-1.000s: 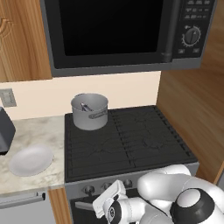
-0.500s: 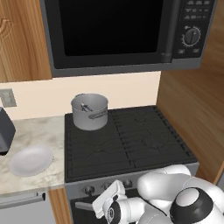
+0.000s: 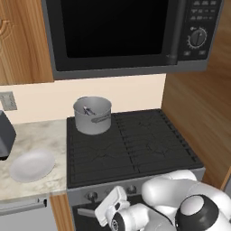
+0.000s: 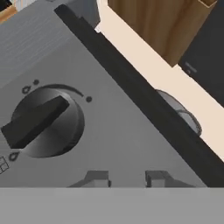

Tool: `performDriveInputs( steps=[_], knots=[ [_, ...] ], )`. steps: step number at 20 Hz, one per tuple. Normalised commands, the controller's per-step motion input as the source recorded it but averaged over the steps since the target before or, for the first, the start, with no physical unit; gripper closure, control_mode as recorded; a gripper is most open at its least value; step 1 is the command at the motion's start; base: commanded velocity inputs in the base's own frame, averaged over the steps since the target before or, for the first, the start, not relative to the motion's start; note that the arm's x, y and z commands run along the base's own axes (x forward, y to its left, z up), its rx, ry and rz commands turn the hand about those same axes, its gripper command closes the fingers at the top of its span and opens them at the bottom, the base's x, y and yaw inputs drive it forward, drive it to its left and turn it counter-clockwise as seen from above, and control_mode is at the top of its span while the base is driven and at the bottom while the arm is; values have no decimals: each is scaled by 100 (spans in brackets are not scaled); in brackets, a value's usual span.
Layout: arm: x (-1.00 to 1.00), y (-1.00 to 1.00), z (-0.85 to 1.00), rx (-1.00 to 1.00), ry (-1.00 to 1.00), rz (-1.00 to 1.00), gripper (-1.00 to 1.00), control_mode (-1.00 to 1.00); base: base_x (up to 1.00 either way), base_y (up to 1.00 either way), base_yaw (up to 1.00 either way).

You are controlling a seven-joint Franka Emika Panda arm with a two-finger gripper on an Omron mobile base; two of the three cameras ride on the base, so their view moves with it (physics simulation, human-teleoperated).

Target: Retrieve the frozen meat and place it in the pot on a burner. Then turn the burner on.

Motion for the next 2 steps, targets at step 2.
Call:
performDriveInputs(
  steps=[2],
  knots=[
    [0,10,0,-84,40,32,100,-100,0,0,0]
  ],
)
